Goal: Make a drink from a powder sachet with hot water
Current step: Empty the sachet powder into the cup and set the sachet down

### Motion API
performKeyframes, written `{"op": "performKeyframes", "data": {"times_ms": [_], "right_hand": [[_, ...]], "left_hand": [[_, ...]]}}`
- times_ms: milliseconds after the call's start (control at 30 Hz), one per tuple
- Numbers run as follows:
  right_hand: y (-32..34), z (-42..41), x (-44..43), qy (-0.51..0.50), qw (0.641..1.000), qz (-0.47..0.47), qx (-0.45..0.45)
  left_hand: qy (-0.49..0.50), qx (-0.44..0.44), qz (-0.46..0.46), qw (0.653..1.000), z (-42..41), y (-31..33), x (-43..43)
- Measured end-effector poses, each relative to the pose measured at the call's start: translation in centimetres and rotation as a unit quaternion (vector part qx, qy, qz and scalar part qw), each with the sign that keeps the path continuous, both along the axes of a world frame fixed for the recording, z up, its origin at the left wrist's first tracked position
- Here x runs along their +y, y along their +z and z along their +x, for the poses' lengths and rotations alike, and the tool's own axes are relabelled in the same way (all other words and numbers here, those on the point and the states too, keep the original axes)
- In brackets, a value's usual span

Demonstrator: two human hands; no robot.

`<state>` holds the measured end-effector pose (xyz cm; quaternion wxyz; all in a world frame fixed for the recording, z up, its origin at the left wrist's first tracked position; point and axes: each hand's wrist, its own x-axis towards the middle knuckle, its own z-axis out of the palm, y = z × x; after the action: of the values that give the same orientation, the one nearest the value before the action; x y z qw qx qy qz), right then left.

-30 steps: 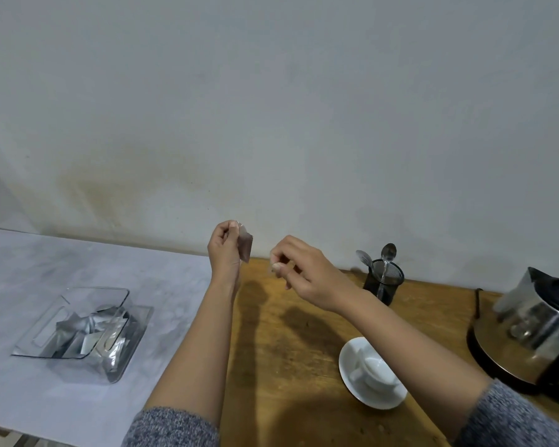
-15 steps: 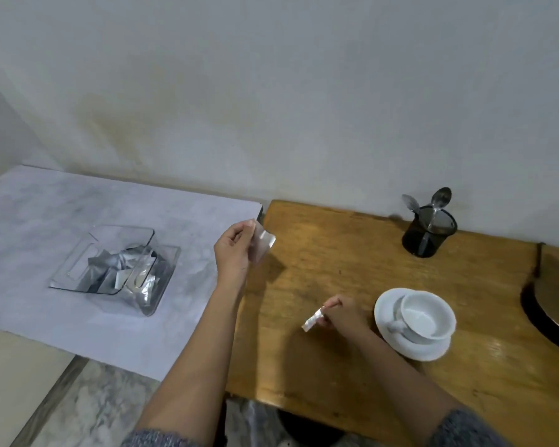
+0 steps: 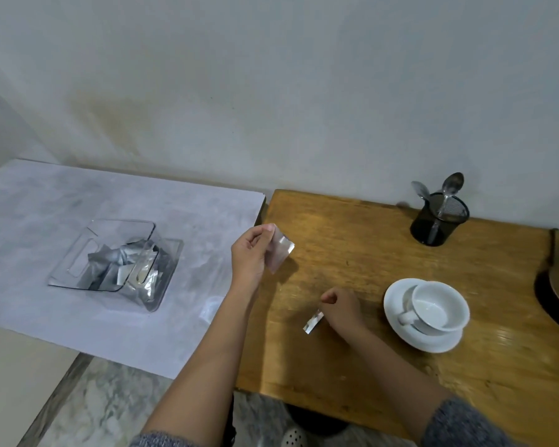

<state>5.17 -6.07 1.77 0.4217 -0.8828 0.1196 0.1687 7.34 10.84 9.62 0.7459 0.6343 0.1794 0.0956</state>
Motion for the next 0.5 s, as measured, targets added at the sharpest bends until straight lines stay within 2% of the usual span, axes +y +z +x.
{"op": "performKeyframes", "data": {"times_ms": [67, 100, 167, 233, 300, 500], "right_hand": [[1.3, 0.0, 0.1, -0.030, 0.997, 0.062, -0.042], [2.2, 0.1, 0.2, -0.052, 0.989, 0.124, -0.056], [4.4, 0.1, -0.1, -0.079, 0.959, 0.267, -0.056], [6.2, 0.1, -0.9, -0.073, 0.931, 0.352, -0.063], [7.3, 0.1, -1.8, -0.064, 0.924, 0.367, -0.090], [8.8, -0.7, -5.1, -0.107, 0.928, 0.310, -0.176]], "left_hand": [[-0.018, -0.001, 0.000, 1.000, 0.4, 0.4, -1.2], [-0.026, 0.000, 0.000, 1.000, 0.7, 0.7, -1.9], [-0.034, 0.002, 0.001, 0.999, 1.3, 1.0, -3.3], [-0.040, -0.005, -0.005, 0.999, 1.9, 1.4, -4.9], [-0.059, -0.005, 0.002, 0.998, 2.4, 2.0, -6.9], [-0.091, -0.031, 0.003, 0.995, 2.5, 4.1, -13.5]]}}
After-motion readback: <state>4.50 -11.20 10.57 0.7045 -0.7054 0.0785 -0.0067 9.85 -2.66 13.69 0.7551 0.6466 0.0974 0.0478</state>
